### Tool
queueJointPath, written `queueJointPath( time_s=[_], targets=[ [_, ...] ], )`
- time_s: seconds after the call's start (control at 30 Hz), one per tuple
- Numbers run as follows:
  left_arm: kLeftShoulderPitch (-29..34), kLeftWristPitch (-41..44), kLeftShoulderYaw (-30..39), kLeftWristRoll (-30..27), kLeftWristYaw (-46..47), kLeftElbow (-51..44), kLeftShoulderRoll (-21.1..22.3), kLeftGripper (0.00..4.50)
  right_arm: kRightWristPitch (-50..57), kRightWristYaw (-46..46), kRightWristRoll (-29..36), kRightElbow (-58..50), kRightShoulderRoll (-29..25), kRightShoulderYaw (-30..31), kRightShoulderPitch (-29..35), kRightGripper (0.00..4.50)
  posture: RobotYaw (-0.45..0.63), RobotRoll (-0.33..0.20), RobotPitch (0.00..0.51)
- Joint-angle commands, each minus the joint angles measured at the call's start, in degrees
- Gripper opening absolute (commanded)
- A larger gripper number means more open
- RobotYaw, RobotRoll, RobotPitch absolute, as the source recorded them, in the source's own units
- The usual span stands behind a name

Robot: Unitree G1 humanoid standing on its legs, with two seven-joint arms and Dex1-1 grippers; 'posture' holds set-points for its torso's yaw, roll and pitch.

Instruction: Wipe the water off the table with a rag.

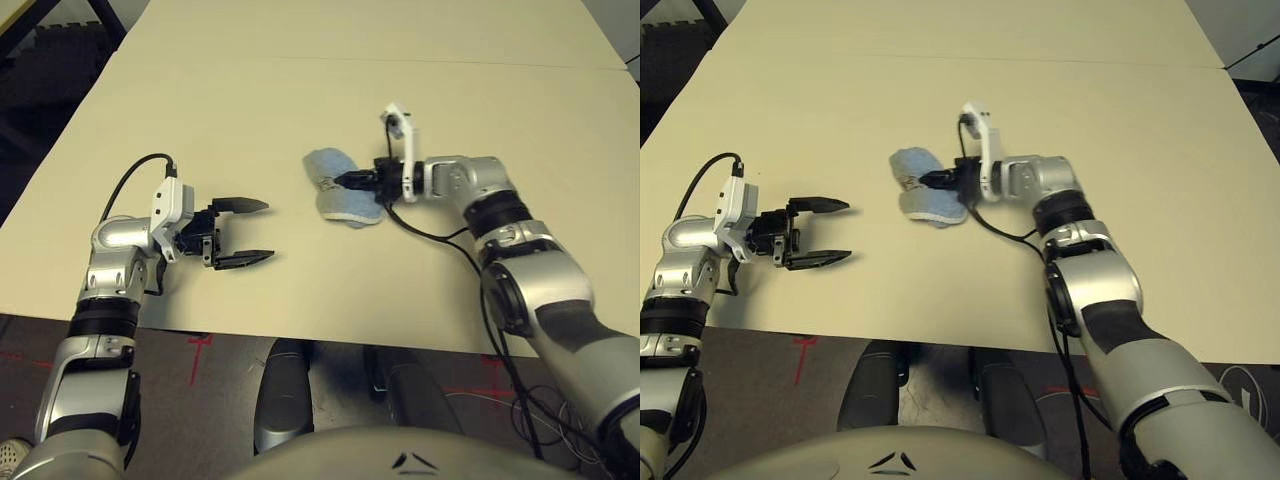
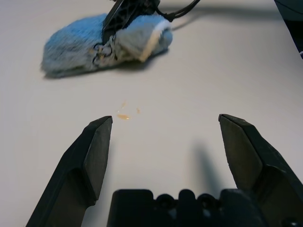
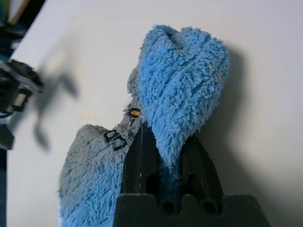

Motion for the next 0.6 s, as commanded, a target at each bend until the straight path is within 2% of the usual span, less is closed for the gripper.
queueJointPath(
  time_s=[0.03,0.17,0.33,0.47,0.6],
  targets=[
    [-0.4,-1.0,-0.8,1.1,-0.8,1.9,-0.5,4.50,3.1,0.3,1.0,-4.7,-3.9,-0.9,2.6,0.23,0.13,0.000,0.221],
    [-1.3,-1.7,-1.0,1.4,-1.2,3.3,-0.8,4.50,5.3,-0.1,2.9,-8.1,-7.5,-2.4,4.3,0.23,0.11,0.000,0.216],
    [-2.7,-2.6,-1.3,1.9,-1.6,5.0,-1.5,4.50,7.5,-2.0,7.2,-10.8,-6.9,-6.6,4.3,0.23,0.10,0.000,0.209],
    [-3.6,-3.2,-1.6,2.2,-2.0,6.2,-2.0,4.50,8.9,-3.3,11.1,-12.0,-7.2,-11.1,2.0,0.23,0.09,0.000,0.203],
    [-4.4,-3.9,-1.7,2.2,-2.1,7.3,-2.4,4.50,9.4,-1.4,11.4,-12.6,-13.1,-11.2,1.2,0.23,0.09,0.000,0.196]
  ],
)
